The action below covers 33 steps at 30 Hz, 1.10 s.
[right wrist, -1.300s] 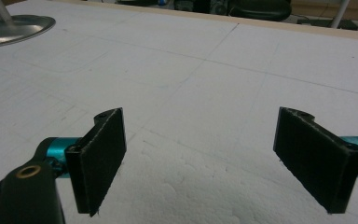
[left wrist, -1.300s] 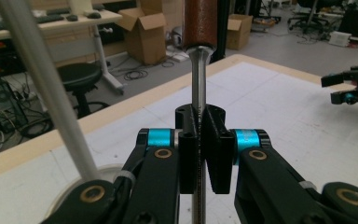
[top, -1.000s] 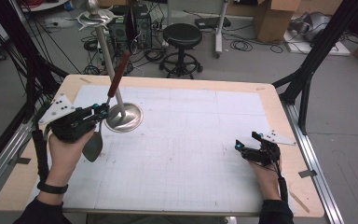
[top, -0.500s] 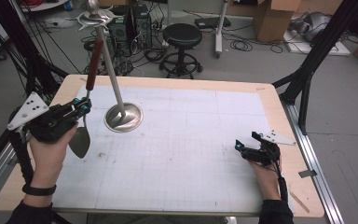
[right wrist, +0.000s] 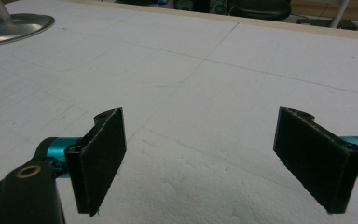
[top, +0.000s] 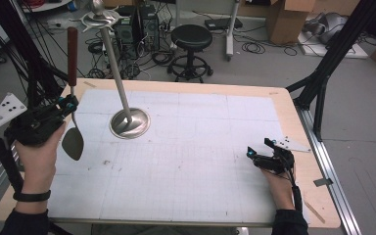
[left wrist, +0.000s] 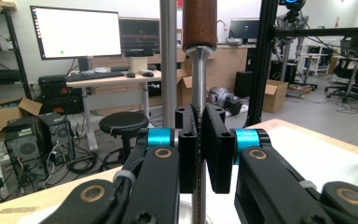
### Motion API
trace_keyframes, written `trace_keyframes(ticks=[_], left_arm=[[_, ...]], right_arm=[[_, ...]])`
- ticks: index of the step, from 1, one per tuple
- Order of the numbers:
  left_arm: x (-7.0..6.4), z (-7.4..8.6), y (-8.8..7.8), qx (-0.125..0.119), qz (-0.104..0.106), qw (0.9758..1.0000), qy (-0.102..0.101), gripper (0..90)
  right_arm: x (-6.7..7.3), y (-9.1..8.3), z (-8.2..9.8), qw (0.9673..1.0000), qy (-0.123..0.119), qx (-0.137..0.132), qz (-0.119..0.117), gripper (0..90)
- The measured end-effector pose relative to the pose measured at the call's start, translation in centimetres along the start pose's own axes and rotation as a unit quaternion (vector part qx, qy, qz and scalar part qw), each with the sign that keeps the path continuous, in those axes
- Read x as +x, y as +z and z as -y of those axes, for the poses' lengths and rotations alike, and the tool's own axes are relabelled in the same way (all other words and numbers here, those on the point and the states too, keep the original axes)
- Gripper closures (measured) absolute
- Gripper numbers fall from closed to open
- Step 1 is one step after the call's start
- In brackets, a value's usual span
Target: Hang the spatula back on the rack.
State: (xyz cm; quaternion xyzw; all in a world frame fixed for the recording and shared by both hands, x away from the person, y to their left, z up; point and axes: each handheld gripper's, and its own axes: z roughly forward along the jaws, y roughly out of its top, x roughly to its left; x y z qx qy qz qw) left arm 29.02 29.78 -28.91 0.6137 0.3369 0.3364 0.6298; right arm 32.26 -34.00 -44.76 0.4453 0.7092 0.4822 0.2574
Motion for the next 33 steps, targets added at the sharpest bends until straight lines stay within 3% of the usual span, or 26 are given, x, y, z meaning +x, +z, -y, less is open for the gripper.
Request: trace_keyframes(ticks=[12, 33], left_arm=[[0.8, -0.3, 0.9, 0.003, -0.007, 1.0, 0.003, 84.4], [1.5, -0.5, 2.5, 0.018, 0.002, 0.9997, 0.016, 84.4]], right_arm=[[0.0, 0.0, 0.0, 1.0, -0.001, 0.0, -0.001, 16.2], [0.0, 0.0, 0.0, 1.0, -0.002, 0.001, 0.0, 16.2]])
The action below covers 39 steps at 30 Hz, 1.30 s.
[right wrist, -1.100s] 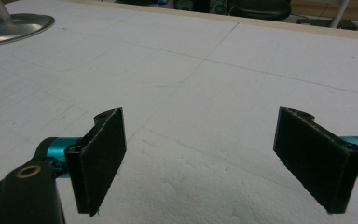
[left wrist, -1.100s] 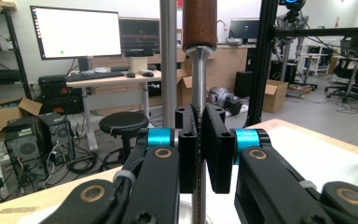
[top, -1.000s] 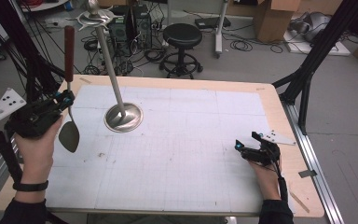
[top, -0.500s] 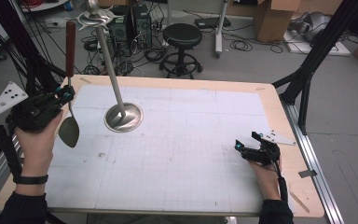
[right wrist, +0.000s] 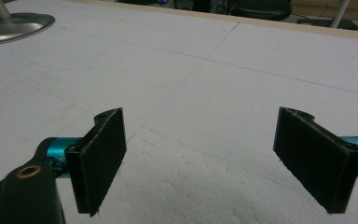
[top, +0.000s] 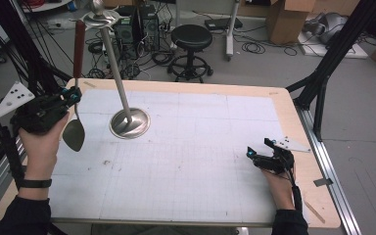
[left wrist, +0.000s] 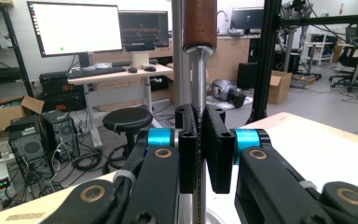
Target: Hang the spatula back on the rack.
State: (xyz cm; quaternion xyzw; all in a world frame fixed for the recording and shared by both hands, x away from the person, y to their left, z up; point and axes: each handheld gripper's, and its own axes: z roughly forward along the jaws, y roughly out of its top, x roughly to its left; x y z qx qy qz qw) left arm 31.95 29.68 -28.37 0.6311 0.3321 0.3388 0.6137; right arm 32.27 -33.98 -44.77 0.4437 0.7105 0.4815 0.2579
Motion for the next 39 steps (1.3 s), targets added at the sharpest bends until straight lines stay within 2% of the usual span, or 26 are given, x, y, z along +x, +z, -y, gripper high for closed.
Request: trace_keyframes(ticks=[8, 12, 15, 24, 33, 35, 39], left_arm=[[0.3, 0.2, 1.0, -0.004, 0.005, 0.9999, 0.01, 84.4], [0.1, 0.5, 1.7, 0.004, -0.001, 0.9997, 0.024, 84.4], [0.0, 0.5, 1.9, 0.004, -0.003, 0.9997, 0.022, 84.3], [-0.6, 0.6, 3.2, 0.02, -0.032, 0.9986, 0.036, 84.2], [-1.1, 0.5, 4.2, 0.029, -0.05, 0.9974, 0.043, 84.3], [-1.2, 0.5, 4.6, 0.037, -0.06, 0.9964, 0.048, 84.3], [-1.3, 0.6, 5.1, 0.04, -0.057, 0.9965, 0.046, 84.0]], right_arm=[[0.0, 0.0, 0.0, 1.0, -0.001, 0.001, 0.0, 16.2], [0.0, 0.0, 0.0, 1.0, -0.001, 0.0, 0.0, 16.3], [0.0, 0.0, 0.0, 1.0, -0.002, 0.0, 0.0, 16.3], [0.0, 0.0, 0.0, 1.0, -0.002, 0.002, 0.0, 16.3], [0.0, 0.0, 0.0, 1.0, -0.001, 0.001, 0.0, 16.5], [0.1, 0.0, 0.0, 1.0, 0.0, 0.002, 0.0, 16.4], [0.0, 0.0, 0.0, 1.0, -0.001, 0.003, -0.001, 16.4]])
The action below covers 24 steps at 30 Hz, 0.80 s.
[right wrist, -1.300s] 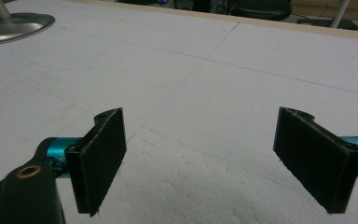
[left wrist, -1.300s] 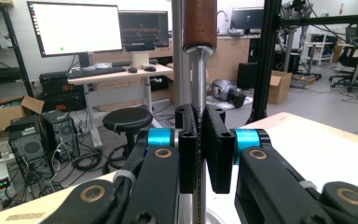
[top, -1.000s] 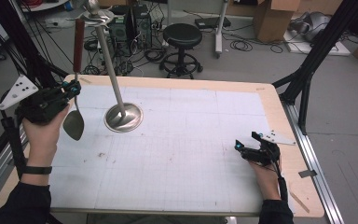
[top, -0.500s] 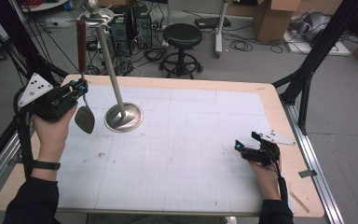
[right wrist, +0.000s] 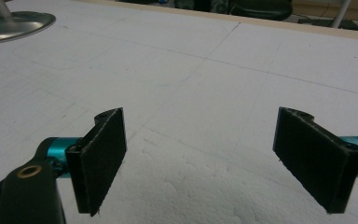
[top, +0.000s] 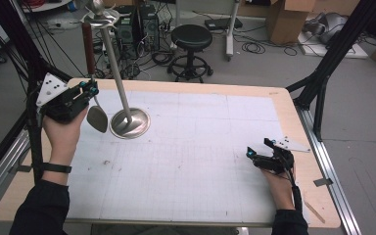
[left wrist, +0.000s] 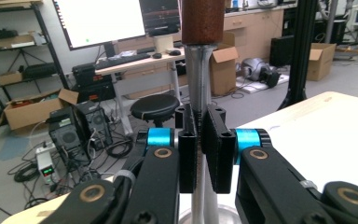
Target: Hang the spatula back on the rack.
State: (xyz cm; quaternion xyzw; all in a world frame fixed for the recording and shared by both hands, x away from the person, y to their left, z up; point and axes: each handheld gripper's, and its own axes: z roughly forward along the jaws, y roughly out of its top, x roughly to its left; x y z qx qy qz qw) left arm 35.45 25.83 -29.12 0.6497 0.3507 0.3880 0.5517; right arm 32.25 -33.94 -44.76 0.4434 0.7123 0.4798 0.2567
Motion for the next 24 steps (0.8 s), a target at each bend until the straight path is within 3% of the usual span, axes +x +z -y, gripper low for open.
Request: trace_keyframes(ticks=[8, 10, 14, 15, 16, 17, 20, 21, 22, 23, 24], left_arm=[[-0.1, 0.2, 0.4, -0.002, 0.012, 0.9999, -0.002, 82.4], [-0.1, 0.2, 0.4, -0.003, 0.015, 0.9999, -0.004, 73.6], [-0.3, 0.6, -0.3, -0.013, 0.049, 0.9987, -0.011, 59.2], [-0.3, 0.6, -0.3, -0.013, 0.049, 0.9987, -0.011, 55.6], [-0.3, 0.7, -0.5, -0.015, 0.06, 0.998, -0.012, 55.6], [-0.3, 0.9, -0.7, -0.014, 0.07, 0.9974, -0.014, 48.8], [-0.6, 2.1, -1.4, -0.014, 0.115, 0.993, -0.022, 39.5], [-0.6, 2.1, -1.4, -0.014, 0.115, 0.993, -0.022, 36.5], [-1.0, 2.8, -1.6, -0.009, 0.138, 0.9902, -0.021, 34.7], [-1.0, 2.8, -1.6, -0.009, 0.138, 0.9902, -0.021, 33.1], [-1.4, 3.6, -1.8, -0.003, 0.154, 0.9879, -0.016, 31.8]], right_arm=[[0.0, 0.0, 0.0, 1.0, 0.0, 0.0, 0.0, 16.5], [0.0, 0.0, 0.0, 1.0, 0.001, -0.001, 0.0, 16.5], [0.0, 0.0, 0.0, 1.0, -0.001, -0.001, 0.0, 16.4], [0.0, 0.0, 0.0, 1.0, -0.001, -0.001, 0.0, 16.5], [0.0, 0.0, 0.0, 1.0, -0.001, -0.001, 0.0, 16.5], [0.0, 0.0, 0.0, 1.0, 0.0, -0.001, -0.001, 16.5], [0.0, 0.0, 0.0, 1.0, 0.0, -0.001, 0.0, 16.5], [0.0, 0.0, 0.0, 1.0, 0.0, 0.0, -0.001, 16.4], [0.0, 0.0, 0.0, 1.0, -0.001, -0.001, -0.001, 16.5], [0.0, 0.0, 0.0, 1.0, -0.001, -0.001, 0.0, 16.5], [0.0, 0.0, 0.0, 1.0, 0.001, 0.0, 0.0, 16.4]])
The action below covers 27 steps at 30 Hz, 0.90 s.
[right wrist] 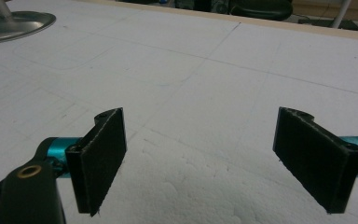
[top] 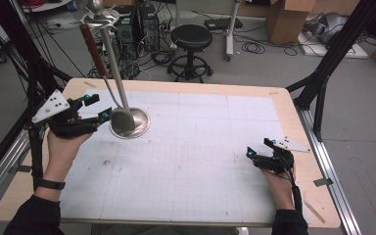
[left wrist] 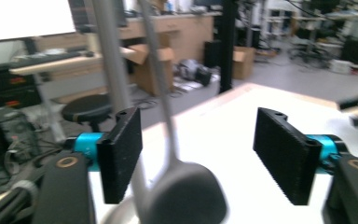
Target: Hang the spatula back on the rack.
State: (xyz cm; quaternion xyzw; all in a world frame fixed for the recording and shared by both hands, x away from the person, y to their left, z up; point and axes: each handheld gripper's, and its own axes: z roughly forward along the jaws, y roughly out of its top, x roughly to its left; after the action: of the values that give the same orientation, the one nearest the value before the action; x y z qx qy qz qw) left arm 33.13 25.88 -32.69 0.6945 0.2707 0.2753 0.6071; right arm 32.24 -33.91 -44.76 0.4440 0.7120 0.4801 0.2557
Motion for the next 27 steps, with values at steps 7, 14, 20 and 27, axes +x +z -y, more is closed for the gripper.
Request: trace_keyframes(ticks=[7, 14, 20, 27], left_arm=[[-1.3, 3.0, 0.3, 0.027, 0.037, 0.9989, -0.003, 27.6], [-2.0, 6.0, 1.0, 0.037, 0.044, 0.9979, -0.029, 27.4], [-3.2, 7.0, 2.1, 0.072, 0.055, 0.9958, -0.015, 26.8], [-4.3, 8.5, 3.8, 0.108, 0.079, 0.991, -0.006, 27.4]], right_arm=[[0.0, 0.0, 0.0, 1.0, -0.002, 0.0, 0.001, 16.4], [0.0, 0.0, 0.0, 1.0, 0.0, 0.0, 0.0, 16.5], [0.0, 0.0, 0.0, 1.0, -0.001, 0.0, -0.001, 16.6], [0.0, 0.0, 0.0, 1.0, -0.008, 0.001, 0.0, 16.6]])
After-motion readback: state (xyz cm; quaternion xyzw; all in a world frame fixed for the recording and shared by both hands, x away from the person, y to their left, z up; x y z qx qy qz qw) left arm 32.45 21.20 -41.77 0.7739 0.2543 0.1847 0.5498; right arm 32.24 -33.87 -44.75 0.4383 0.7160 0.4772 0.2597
